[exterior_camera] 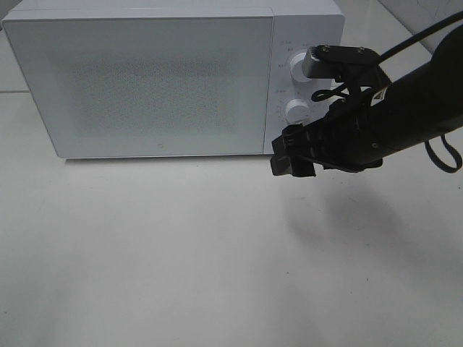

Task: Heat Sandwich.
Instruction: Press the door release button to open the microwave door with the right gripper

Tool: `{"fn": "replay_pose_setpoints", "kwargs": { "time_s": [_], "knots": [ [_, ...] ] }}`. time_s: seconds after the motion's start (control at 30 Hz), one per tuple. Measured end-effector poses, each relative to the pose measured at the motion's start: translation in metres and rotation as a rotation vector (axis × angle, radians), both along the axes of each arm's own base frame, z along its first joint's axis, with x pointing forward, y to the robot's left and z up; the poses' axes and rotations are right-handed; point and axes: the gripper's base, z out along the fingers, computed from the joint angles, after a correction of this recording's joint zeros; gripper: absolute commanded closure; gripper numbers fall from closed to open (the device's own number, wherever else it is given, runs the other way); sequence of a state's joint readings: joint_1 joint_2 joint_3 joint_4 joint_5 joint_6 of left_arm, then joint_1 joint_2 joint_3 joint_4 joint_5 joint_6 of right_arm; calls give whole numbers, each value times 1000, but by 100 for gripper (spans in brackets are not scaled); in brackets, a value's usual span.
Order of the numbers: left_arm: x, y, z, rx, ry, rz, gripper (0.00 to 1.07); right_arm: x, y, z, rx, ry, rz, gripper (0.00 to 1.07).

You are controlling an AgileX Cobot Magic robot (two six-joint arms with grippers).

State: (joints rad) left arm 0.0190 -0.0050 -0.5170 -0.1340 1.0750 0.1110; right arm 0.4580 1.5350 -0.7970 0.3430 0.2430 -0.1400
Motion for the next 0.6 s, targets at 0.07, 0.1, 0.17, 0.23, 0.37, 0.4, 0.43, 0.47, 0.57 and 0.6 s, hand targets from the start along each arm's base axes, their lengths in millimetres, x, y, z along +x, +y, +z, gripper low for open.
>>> {"fn": "replay_pose_setpoints", "kwargs": {
  "time_s": [0.07, 0.1, 0.17, 0.23, 0.37, 0.4, 0.43, 0.47, 0.57, 0.6],
  "knots": [
    [0, 0, 0, 0, 0, 0, 10, -4, -1, 10, -46, 22, 64, 31],
    [0, 0, 0, 0, 0, 0, 10, -5, -2, 13, -60, 25, 79, 31],
    [0, 0, 0, 0, 0, 0, 10, -10, -5, 19, -94, 35, 105, 31],
    [0, 0, 0, 0, 0, 0, 10, -15, -10, 29, -128, 27, 122, 31],
    [0, 0, 0, 0, 0, 0, 10, -29, -21, 48, -183, 7, 129, 31],
    [0, 0, 0, 0, 0, 0, 10, -33, -24, 54, -193, 2, 127, 31],
    [0, 0, 0, 0, 0, 0, 10, -33, -24, 54, -193, 2, 127, 31],
    [0, 0, 0, 0, 0, 0, 10, -41, -30, 63, -206, 3, 117, 31],
    [0, 0, 0, 0, 0, 0, 10, -61, -42, 83, -224, -7, 102, 31],
    [0, 0, 0, 0, 0, 0, 10, -61, -42, 83, -224, -7, 102, 31]
  ]
}}
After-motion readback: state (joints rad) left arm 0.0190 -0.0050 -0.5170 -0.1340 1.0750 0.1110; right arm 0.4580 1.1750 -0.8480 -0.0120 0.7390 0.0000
